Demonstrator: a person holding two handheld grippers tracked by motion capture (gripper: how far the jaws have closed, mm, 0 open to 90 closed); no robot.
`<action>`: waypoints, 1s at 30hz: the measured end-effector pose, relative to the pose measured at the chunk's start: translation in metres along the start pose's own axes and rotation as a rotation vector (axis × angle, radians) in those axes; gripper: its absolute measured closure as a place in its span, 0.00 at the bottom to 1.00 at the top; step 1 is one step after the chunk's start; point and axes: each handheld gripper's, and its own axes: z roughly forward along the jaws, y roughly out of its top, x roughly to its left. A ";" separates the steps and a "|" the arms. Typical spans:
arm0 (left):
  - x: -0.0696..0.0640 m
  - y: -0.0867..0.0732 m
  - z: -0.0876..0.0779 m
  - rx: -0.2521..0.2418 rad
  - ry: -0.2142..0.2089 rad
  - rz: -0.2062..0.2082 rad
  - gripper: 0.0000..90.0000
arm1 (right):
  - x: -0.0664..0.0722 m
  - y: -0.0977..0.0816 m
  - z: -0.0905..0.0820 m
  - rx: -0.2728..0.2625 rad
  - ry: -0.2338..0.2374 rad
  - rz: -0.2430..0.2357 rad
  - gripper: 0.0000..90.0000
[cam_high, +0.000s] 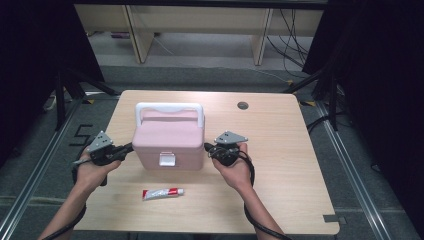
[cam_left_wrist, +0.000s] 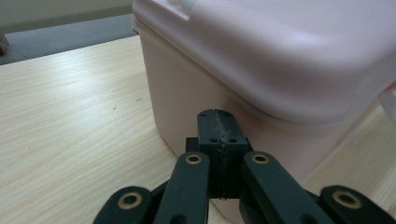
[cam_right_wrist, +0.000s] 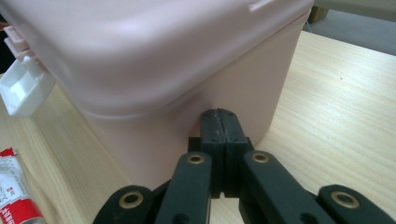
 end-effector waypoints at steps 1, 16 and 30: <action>0.000 0.000 0.000 -0.001 0.000 -0.001 1.00 | -0.001 0.000 0.001 -0.008 0.008 -0.008 1.00; 0.000 -0.002 -0.002 -0.010 -0.008 -0.016 1.00 | -0.002 0.000 0.000 -0.005 0.000 -0.019 1.00; 0.019 -0.001 -0.021 -0.064 0.135 -0.104 0.57 | -0.020 -0.009 -0.035 0.001 -0.044 -0.008 0.92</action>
